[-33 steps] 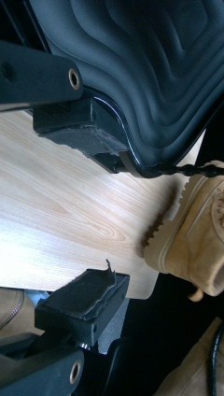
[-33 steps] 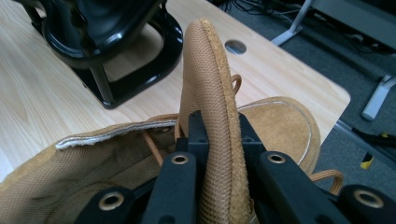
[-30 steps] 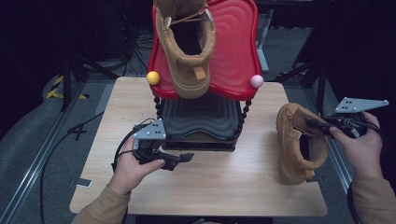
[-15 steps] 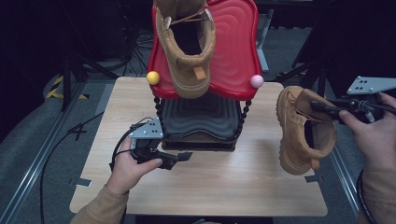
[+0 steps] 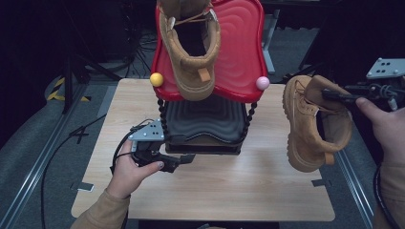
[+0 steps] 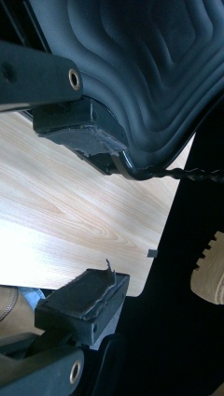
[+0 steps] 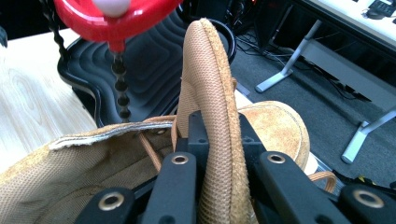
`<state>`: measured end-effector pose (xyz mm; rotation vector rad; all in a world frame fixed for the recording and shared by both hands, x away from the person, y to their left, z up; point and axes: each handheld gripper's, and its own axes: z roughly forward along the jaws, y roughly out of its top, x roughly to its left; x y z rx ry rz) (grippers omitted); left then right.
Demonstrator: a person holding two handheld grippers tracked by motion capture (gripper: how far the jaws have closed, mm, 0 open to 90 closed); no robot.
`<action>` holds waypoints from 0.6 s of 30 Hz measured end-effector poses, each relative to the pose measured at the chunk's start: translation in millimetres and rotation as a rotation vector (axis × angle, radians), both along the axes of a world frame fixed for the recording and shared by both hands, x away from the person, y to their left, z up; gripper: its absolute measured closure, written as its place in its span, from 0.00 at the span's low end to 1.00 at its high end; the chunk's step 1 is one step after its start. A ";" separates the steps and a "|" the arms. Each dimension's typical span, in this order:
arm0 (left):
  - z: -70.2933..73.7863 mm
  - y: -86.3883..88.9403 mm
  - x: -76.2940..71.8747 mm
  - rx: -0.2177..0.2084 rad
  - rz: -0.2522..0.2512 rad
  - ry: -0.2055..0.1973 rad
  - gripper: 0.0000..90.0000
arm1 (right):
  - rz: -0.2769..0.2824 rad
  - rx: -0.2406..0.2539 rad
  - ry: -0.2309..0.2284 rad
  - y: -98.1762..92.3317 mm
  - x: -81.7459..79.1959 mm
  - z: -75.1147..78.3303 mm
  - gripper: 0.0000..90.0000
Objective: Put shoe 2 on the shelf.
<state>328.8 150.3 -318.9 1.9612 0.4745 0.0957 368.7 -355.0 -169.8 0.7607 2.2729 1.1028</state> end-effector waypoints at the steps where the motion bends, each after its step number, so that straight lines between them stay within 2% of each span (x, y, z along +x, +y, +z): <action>1: -0.1 0.2 0.0 -0.005 0.002 -0.001 0.35 | -0.002 0.003 -0.003 0.2 -0.3 2.6 0.91; 11: -1.1 0.2 1.6 -0.007 0.000 0.005 0.35 | -0.050 0.018 0.008 3.5 -1.7 25.9 0.91; 18: -0.8 1.5 1.6 -0.013 0.008 0.010 0.35 | -0.073 0.012 -0.012 11.3 -2.1 42.9 0.91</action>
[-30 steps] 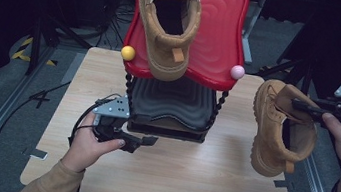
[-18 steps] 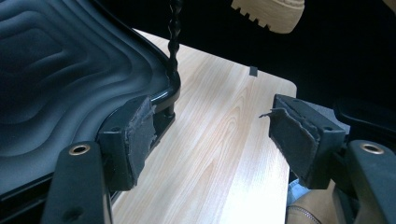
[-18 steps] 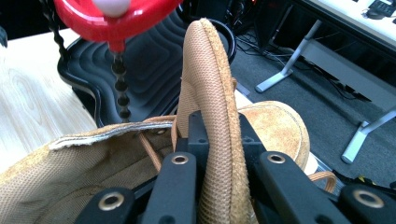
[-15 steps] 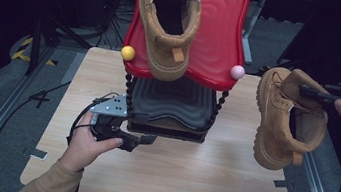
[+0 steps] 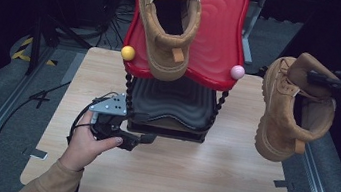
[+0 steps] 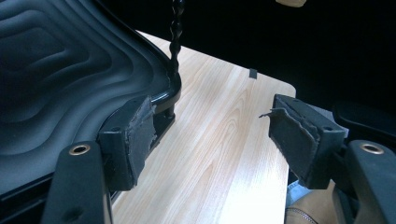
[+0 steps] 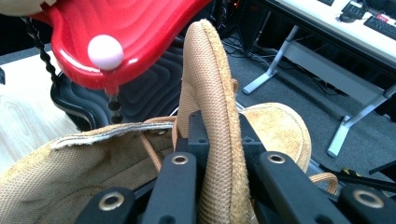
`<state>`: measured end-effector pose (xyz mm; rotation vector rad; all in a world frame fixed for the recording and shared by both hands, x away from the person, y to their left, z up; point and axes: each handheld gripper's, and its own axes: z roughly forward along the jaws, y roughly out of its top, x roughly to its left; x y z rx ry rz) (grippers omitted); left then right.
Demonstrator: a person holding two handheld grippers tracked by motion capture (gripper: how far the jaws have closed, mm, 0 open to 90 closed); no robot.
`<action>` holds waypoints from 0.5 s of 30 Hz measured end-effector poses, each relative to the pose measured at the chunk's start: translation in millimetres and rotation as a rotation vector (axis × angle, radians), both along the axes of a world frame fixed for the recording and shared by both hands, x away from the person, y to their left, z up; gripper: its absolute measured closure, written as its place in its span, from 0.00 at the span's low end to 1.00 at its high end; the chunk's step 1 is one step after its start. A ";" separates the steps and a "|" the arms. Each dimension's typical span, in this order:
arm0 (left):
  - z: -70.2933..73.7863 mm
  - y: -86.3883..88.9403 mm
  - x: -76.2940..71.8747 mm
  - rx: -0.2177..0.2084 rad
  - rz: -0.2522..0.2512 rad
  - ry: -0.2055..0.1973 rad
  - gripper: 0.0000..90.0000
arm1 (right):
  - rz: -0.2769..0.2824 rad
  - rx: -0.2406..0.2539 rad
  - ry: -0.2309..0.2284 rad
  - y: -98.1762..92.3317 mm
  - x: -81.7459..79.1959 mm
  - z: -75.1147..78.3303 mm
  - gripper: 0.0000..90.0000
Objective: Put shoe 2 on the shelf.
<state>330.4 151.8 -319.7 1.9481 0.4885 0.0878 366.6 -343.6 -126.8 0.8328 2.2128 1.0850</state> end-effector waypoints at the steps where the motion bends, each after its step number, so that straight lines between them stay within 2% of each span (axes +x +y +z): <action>1: 0.0 0.0 0.0 0.000 0.000 0.000 0.35 | 0.000 0.000 0.000 0.0 0.0 0.0 0.91; 12: -0.1 3.9 -2.0 -0.014 0.004 0.012 0.35 | -0.024 0.009 -0.029 17.8 0.0 40.1 0.91; 13: -0.3 3.4 -0.9 -0.014 0.004 0.008 0.35 | -0.024 0.009 -0.029 17.8 0.0 40.1 0.91; 15: -0.4 2.5 0.2 -0.015 0.000 0.010 0.35 | -0.020 -0.003 -0.042 24.6 0.9 50.2 0.91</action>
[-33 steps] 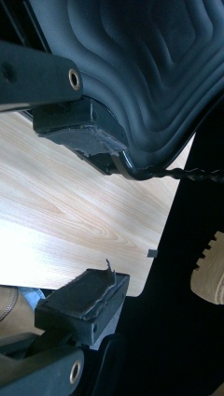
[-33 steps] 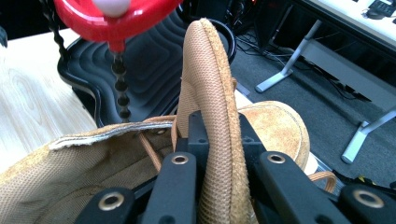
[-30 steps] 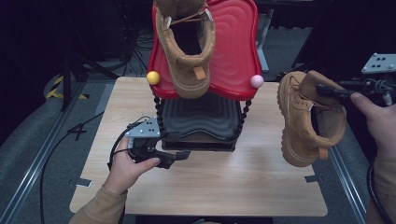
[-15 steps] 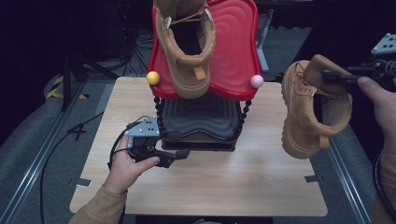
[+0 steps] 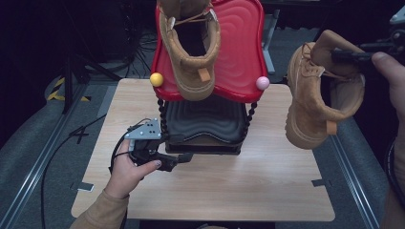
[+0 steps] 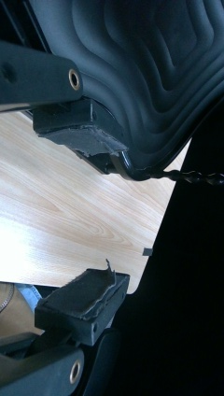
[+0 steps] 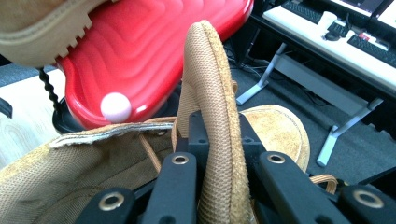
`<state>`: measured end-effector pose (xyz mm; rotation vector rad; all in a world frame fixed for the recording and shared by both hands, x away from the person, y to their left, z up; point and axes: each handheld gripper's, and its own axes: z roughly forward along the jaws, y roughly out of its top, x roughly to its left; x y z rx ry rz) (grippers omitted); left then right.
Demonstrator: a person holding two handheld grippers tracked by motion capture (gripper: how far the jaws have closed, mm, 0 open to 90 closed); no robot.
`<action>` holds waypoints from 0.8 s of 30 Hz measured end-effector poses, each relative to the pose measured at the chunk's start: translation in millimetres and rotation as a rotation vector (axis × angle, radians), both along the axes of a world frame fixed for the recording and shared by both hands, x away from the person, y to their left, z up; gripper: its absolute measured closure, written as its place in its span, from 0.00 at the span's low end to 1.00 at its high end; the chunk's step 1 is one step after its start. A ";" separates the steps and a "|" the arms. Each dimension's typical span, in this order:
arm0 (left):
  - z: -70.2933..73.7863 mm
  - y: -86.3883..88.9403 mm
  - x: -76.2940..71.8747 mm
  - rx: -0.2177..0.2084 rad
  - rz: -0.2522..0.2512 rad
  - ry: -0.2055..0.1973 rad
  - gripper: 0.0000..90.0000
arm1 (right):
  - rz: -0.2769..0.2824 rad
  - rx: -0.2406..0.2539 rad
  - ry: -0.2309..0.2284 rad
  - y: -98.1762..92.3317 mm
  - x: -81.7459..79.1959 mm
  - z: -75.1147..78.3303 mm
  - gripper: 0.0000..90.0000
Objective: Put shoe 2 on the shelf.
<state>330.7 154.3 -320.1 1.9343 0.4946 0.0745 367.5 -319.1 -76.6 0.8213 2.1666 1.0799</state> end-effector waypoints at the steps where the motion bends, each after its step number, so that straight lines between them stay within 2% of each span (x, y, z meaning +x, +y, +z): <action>1: 0.6 -0.3 0.5 0.000 -0.004 -0.002 0.35 | 0.003 -0.005 -0.005 4.0 0.7 5.8 0.91; 8: 5.0 -1.0 1.8 -0.021 -0.015 -0.011 0.35 | 0.041 -0.002 -0.034 19.2 3.9 27.2 0.91; 14: 5.1 1.7 2.3 -0.024 -0.014 -0.013 0.35 | 0.054 0.000 -0.085 39.7 3.2 50.2 0.91; 17: 4.6 1.8 1.5 -0.030 -0.007 -0.013 0.35 | 0.057 -0.010 -0.096 51.4 7.3 57.2 0.91; 21: 4.2 3.0 -0.5 -0.028 -0.008 -0.011 0.35 | 0.058 0.010 -0.113 62.8 15.2 66.4 0.91; 24: 4.3 5.8 -1.1 -0.018 -0.006 -0.015 0.35 | 0.062 0.007 -0.121 72.5 19.5 71.8 0.91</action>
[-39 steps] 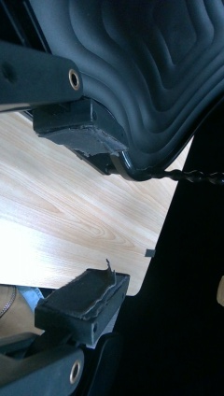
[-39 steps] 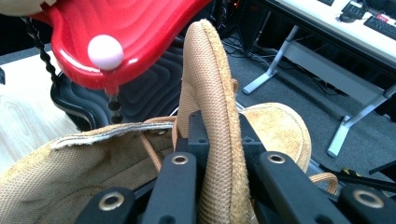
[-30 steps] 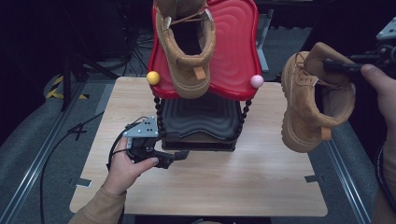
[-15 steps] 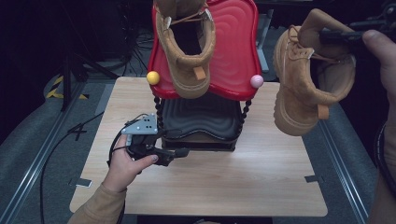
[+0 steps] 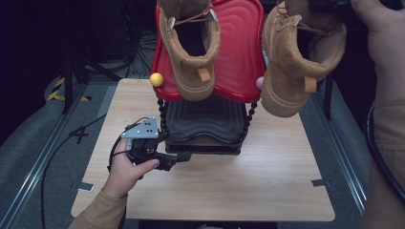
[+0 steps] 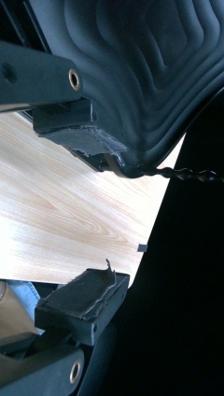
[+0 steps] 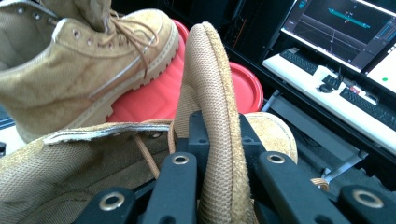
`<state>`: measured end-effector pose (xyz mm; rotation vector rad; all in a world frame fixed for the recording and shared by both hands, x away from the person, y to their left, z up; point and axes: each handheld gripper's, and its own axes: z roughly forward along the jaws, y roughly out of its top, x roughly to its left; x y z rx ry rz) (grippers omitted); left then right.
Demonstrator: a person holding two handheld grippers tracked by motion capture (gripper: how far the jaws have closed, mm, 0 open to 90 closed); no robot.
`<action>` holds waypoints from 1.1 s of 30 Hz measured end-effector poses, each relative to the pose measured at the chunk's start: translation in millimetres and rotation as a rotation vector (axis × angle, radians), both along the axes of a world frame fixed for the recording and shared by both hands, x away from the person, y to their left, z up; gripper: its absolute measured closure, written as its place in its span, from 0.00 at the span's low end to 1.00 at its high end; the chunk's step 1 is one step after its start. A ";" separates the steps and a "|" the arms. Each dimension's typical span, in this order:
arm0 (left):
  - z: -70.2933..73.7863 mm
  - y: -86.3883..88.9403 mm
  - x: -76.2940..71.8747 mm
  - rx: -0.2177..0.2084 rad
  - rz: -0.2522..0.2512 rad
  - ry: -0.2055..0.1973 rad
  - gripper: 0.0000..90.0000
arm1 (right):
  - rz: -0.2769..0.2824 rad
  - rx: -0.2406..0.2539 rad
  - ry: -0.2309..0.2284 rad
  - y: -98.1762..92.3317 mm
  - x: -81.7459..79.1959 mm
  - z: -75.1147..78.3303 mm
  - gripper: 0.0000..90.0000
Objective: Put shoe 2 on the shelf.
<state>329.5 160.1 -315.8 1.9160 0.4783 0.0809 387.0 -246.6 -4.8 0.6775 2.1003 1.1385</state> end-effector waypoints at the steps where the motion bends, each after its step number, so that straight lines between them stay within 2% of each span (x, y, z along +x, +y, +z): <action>1: -0.2 0.5 -0.1 -0.002 0.001 -0.001 0.35 | 0.002 -0.005 -0.005 4.4 2.0 2.2 0.91; 7: -0.9 5.1 -3.6 -0.009 0.021 0.005 0.35 | 0.014 -0.020 -0.019 23.6 11.2 6.5 0.91; 12: -2.5 10.6 -6.9 -0.009 0.041 0.011 0.35 | 0.035 -0.002 -0.023 36.2 17.6 7.0 0.91; 22: -3.4 21.4 -12.5 -0.002 0.071 0.012 0.35 | 0.066 0.008 -0.026 60.1 33.2 2.4 0.91; 33: -6.8 29.9 -16.5 -0.004 0.097 0.026 0.35 | 0.115 0.003 -0.061 91.8 51.2 -5.5 0.91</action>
